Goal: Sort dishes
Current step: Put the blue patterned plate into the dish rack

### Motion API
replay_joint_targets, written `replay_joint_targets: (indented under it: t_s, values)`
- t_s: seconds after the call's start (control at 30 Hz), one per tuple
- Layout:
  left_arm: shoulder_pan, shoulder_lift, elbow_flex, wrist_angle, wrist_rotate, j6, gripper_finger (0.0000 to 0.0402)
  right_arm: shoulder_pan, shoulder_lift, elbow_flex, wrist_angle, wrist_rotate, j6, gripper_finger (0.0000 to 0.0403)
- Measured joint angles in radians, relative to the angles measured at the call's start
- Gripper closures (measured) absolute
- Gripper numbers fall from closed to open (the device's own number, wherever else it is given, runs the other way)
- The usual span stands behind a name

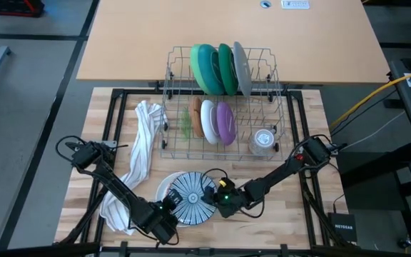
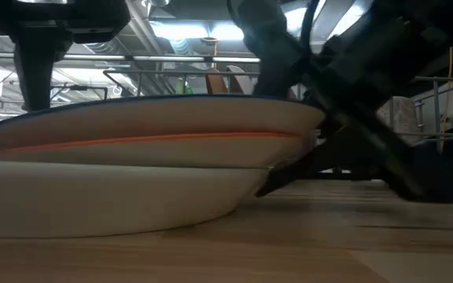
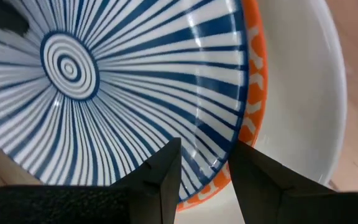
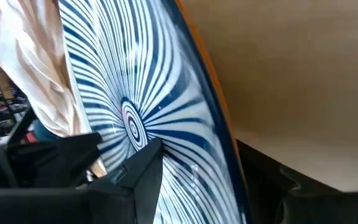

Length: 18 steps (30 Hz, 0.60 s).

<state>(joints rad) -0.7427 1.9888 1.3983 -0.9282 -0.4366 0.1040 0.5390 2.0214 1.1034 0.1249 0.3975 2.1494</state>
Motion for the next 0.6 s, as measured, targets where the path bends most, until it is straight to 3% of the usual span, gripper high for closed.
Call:
replay_joint_targets:
  t_s: [0.27,0.6]
  values:
    - [0.000,0.000,0.000,0.001,0.000,0.000,0.0279,0.033,-0.060,-0.002,-0.156,0.009,0.078,0.0224]
    - [-0.001,-0.001,0.000,-0.003,0.008,0.000,0.0279,0.031,-0.073,-0.002,-0.195,0.004,0.082,0.0224]
